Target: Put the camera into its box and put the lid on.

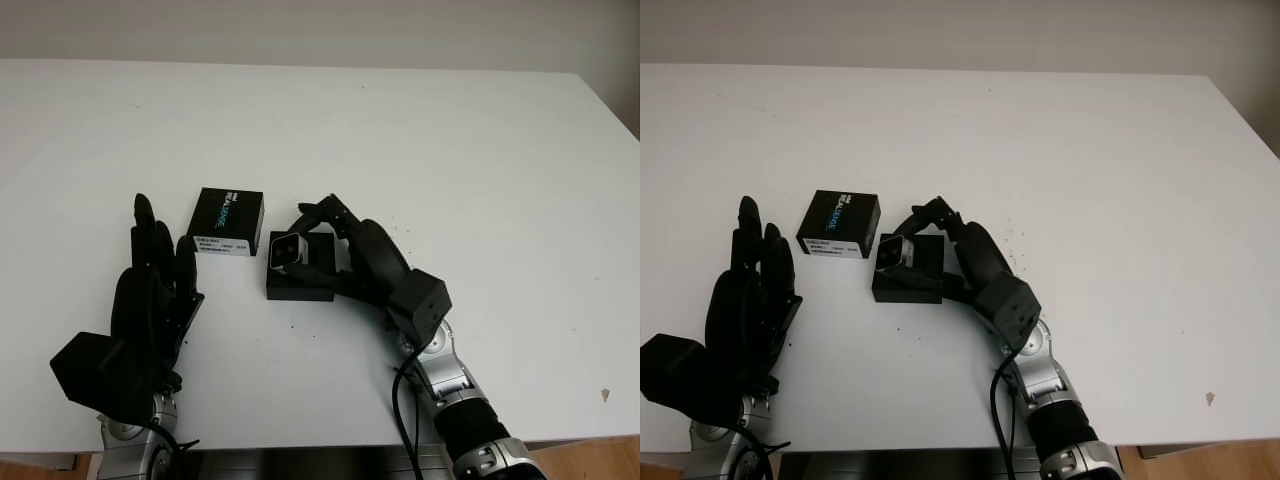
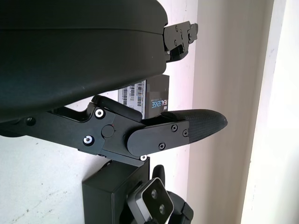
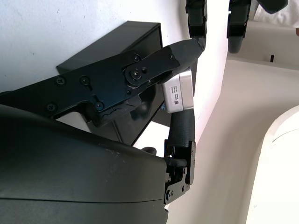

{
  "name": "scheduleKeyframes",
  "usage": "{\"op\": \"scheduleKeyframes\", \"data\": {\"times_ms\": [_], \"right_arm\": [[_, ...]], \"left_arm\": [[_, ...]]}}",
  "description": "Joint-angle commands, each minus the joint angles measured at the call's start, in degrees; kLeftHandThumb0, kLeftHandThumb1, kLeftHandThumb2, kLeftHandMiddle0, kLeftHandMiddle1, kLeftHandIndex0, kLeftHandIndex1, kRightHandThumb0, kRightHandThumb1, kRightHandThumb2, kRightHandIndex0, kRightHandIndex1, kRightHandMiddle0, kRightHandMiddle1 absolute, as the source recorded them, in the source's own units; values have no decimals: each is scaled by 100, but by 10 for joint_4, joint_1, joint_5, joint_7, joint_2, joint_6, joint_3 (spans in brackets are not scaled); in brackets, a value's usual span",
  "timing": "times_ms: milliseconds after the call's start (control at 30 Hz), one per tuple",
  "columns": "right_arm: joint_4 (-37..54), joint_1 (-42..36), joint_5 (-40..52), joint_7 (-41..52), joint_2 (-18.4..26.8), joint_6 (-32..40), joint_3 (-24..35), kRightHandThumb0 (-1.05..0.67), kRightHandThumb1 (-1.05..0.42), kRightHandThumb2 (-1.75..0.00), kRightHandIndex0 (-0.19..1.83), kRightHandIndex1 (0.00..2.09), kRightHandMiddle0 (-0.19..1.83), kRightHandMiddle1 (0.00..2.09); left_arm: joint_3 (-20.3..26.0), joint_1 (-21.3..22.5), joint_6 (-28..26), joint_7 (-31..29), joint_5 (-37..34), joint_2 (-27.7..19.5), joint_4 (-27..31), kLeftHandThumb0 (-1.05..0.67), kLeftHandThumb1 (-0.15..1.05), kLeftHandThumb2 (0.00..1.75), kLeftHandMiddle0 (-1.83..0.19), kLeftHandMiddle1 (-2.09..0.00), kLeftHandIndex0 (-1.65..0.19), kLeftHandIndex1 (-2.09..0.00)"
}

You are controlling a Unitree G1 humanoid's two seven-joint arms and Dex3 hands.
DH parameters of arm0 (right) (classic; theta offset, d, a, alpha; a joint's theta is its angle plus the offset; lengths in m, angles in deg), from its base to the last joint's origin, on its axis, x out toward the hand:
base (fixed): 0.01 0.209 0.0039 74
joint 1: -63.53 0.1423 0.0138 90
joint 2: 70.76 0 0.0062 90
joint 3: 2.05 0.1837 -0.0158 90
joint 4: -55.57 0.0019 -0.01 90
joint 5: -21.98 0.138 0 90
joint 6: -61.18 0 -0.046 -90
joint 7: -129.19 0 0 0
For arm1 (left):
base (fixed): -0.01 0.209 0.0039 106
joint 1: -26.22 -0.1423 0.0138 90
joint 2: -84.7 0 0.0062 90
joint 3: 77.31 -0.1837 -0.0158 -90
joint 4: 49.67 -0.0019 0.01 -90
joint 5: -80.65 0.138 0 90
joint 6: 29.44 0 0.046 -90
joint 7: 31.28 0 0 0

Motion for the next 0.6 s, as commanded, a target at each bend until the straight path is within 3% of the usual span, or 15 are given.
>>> {"op": "scheduleKeyframes", "data": {"times_ms": [0,567], "right_arm": [[-17,-12,-2,-4,5,-10,3,-47,-105,-10,-17,93,15,174],[-20,-7,4,1,8,-4,12,-50,-105,-10,-10,80,17,172]], "left_arm": [[2,-4,1,0,-2,0,4,-67,105,57,19,-3,19,-1],[3,-4,10,-4,-1,-3,-1,-67,105,58,19,-3,19,-2]]}}
